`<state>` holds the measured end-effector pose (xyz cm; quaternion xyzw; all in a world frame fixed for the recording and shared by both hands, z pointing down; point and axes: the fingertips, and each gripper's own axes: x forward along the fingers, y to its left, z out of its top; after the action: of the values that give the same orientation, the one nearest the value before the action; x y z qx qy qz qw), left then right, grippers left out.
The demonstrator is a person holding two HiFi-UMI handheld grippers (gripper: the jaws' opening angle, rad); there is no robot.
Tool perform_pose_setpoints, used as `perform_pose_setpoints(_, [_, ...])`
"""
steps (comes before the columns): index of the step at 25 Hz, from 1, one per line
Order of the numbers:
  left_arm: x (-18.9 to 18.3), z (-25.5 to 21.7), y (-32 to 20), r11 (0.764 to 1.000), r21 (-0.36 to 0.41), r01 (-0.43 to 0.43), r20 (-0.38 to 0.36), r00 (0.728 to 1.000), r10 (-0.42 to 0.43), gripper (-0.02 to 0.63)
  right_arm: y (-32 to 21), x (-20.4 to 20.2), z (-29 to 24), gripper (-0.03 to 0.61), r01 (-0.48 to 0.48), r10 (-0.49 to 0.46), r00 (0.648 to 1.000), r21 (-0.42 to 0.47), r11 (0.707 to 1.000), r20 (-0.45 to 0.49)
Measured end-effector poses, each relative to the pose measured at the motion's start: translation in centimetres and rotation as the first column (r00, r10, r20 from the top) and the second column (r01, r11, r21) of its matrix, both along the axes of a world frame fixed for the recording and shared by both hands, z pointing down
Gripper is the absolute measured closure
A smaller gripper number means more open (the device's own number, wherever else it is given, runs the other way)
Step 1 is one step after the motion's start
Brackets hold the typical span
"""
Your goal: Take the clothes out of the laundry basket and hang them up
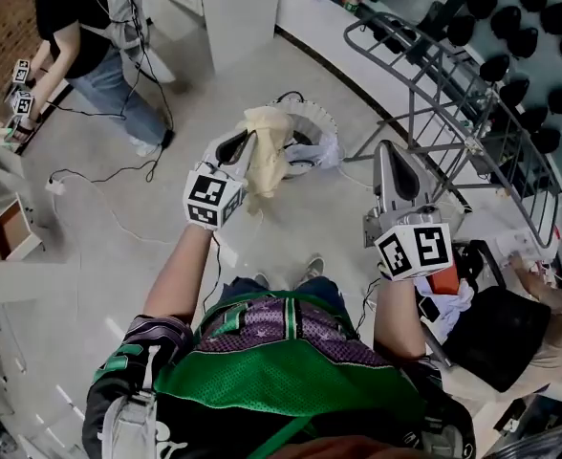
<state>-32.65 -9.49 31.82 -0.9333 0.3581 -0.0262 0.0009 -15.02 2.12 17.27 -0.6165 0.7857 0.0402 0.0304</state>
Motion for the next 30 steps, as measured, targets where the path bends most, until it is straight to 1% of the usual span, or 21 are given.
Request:
perform_pose_setpoints(4, [0.2, -7.2, 1.6, 0.998, 0.057, -0.015, -0.094, 0.995, 0.021, 0.584, 1.4, 0.7, -2.0, 0.578, -0.018, 0.018, 1.0, 0.025, 1.0, 0.005])
perform_pose_setpoints(9, [2.8, -14.2, 3.9, 0.991, 0.122, -0.056, -0.177, 0.981, 0.078, 0.584, 3.1, 2.4, -3.2, 0.578, -0.019, 0.018, 1.0, 0.046, 0.999, 0.004])
perform_pose_setpoints(12, [5.1, -17.3, 5.3, 0.984, 0.157, -0.08, -0.195, 0.975, 0.11, 0.584, 4.0, 4.0, -3.8, 0.578, -0.021, 0.021, 1.0, 0.054, 0.998, 0.012])
perform_pose_setpoints(16, [8.6, -20.4, 6.9, 0.976, 0.187, -0.109, -0.224, 0.963, 0.15, 0.584, 5.5, 6.7, -5.3, 0.578, -0.014, 0.013, 1.0, 0.099, 0.995, 0.012])
perform_pose_setpoints(19, [11.5, -22.3, 8.1, 0.97, 0.205, -0.134, -0.246, 0.952, 0.183, 0.584, 6.6, 9.1, -6.3, 0.578, -0.018, 0.017, 1.0, 0.131, 0.991, 0.016])
perform_pose_setpoints(22, [14.9, -23.6, 9.1, 0.962, 0.213, -0.173, -0.253, 0.941, 0.225, 0.584, 7.6, 11.2, -6.6, 0.578, -0.018, 0.016, 1.0, 0.147, 0.989, 0.017])
perform_pose_setpoints(24, [17.2, -24.3, 9.7, 0.956, 0.218, -0.198, -0.254, 0.934, 0.251, 0.584, 8.2, 12.6, -6.4, 0.556, -0.005, 0.002, 1.0, 0.145, 0.989, 0.019])
perform_pose_setpoints(26, [19.5, -25.0, 10.4, 0.95, 0.22, -0.219, -0.26, 0.926, 0.274, 0.584, 8.7, 13.8, -5.8, 0.5, 0.021, -0.022, 1.0, 0.13, 0.991, 0.005])
perform_pose_setpoints(29, [22.5, -25.9, 11.4, 0.941, 0.223, -0.253, -0.27, 0.912, 0.309, 0.584, 9.1, 14.9, -4.3, 0.448, 0.056, -0.052, 0.998, 0.087, 0.995, -0.046])
perform_pose_setpoints(30, [23.5, -26.2, 11.7, 0.938, 0.225, -0.264, -0.272, 0.907, 0.32, 0.584, 9.3, 15.2, -3.6, 0.44, 0.063, -0.058, 0.996, 0.072, 0.995, -0.062])
